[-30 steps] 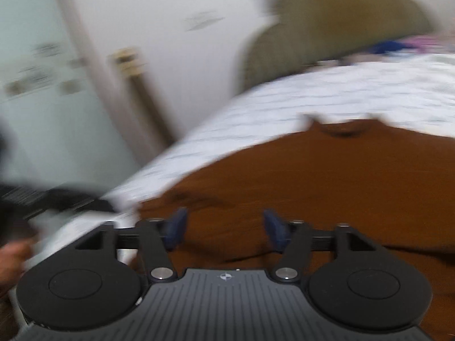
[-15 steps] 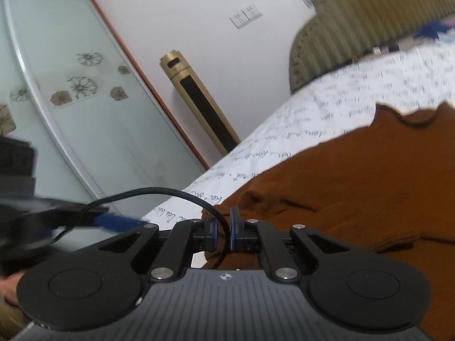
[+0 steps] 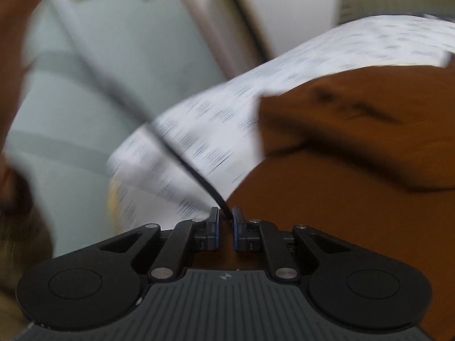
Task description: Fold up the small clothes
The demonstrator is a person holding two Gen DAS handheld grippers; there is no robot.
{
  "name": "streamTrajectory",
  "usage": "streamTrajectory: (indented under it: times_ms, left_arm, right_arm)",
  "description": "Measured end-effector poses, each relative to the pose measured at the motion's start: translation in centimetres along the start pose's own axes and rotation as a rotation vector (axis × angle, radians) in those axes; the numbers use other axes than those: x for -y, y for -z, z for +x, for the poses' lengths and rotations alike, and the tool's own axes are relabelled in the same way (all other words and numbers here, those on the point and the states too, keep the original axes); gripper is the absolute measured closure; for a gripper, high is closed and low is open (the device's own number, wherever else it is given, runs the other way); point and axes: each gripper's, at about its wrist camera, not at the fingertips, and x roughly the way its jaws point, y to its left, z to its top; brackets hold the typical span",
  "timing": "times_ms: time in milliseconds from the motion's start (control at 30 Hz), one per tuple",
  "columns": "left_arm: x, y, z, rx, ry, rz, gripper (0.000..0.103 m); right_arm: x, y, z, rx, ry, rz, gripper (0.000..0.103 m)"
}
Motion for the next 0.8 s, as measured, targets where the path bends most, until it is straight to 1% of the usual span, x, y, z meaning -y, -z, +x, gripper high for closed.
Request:
streamTrajectory:
  times_ms: [33,67,100,133,167,200,233,267,300,333,367,400,467,500,533,567,600,633,667,700,767,800]
  left_arm:
    - [-0.3,-0.1,0.7,-0.001,-0.065,-0.011,0.0]
    - [-0.8,-0.1,1.6,-0.011,-0.15,-0.018,0.0]
    - [-1.1,0.0,2.3,-0.024,-0.219,-0.018,0.0]
    - [-1.6,0.2,3.1,-0.034,-0.306,-0.008,0.0]
    - [-2.0,0.5,3.7,-0.036,-0.378,0.015,0.0]
    - [-2.3,0.9,4.4,-0.03,-0.458,0.073,0.0]
    - [-2.5,1.4,5.0,-0.024,-0.53,0.143,0.0]
    - [-2.5,2.0,5.6,-0.021,-0.598,0.214,0.0]
    - [-2.5,2.7,6.0,-0.023,-0.638,0.267,0.0]
    - [-2.4,3.0,6.0,-0.033,-0.617,0.279,0.0]
    - [-2.2,3.4,6.1,-0.054,-0.552,0.273,0.0]
    - [-2.0,4.0,5.9,-0.087,-0.444,0.256,0.0]
    - [-0.4,5.5,5.5,-0.127,-0.259,0.258,0.0]
    - [0.6,6.3,5.2,-0.134,-0.198,0.28,0.0]
    - [1.8,7.5,4.8,-0.134,-0.139,0.324,0.0]
    - [3.2,8.7,4.4,-0.127,-0.094,0.381,0.0]
    - [4.3,9.5,4.1,-0.116,-0.065,0.43,0.0]
    - [5.7,10.8,3.7,-0.097,-0.033,0.489,0.0]
    - [6.3,11.4,3.4,-0.082,-0.012,0.526,0.0]
    - [6.8,11.9,3.3,-0.072,0.004,0.553,0.0]
    - [7.8,12.7,3.2,-0.064,0.019,0.58,0.0]
    - [8.0,12.6,3.4,-0.066,0.025,0.582,0.0]
  right_arm:
    - [-1.1,0.4,0.5,-0.042,-0.046,-0.034,0.09]
    - [-2.4,0.9,1.2,-0.088,-0.105,-0.081,0.09]
    - [-4.0,1.5,1.7,-0.127,-0.17,-0.14,0.089]
    - [-5.4,2.1,2.1,-0.167,-0.253,-0.193,0.087]
    - [-6.8,2.2,2.3,-0.191,-0.313,-0.241,0.087]
    - [-7.9,2.4,2.2,-0.19,-0.332,-0.29,0.073]
    - [-8.3,2.2,1.9,-0.166,-0.289,-0.321,0.055]
    - [-8.0,1.8,1.2,-0.13,-0.223,-0.33,0.047]
    - [-7.0,1.1,0.4,-0.085,-0.161,-0.305,0.041]
    - [-5.6,0.4,-0.7,-0.043,-0.115,-0.248,0.041]
    - [-3.6,-0.4,-1.9,0.004,-0.063,-0.17,0.041]
    - [-1.6,-1.0,-3.3,0.061,0.006,-0.088,0.041]
    - [2.9,-1.7,-5.9,0.173,0.193,0.105,0.039]
    - [5.2,-2.0,-6.9,0.224,0.305,0.21,0.035]
    - [7.6,-2.2,-7.7,0.27,0.398,0.306,0.034]
    - [9.6,-2.2,-8.3,0.308,0.45,0.383,0.034]
    - [11.6,-2.2,-8.7,0.344,0.476,0.462,0.034]
    - [13.3,-2.3,-8.8,0.374,0.477,0.533,0.034]
    - [14.5,-2.5,-8.6,0.401,0.45,0.581,0.034]
    - [15.5,-2.7,-8.1,0.426,0.404,0.62,0.034]
    - [16.7,-3.7,-6.4,0.458,0.331,0.667,0.035]
    - [17.0,-4.3,-5.7,0.461,0.327,0.681,0.046]
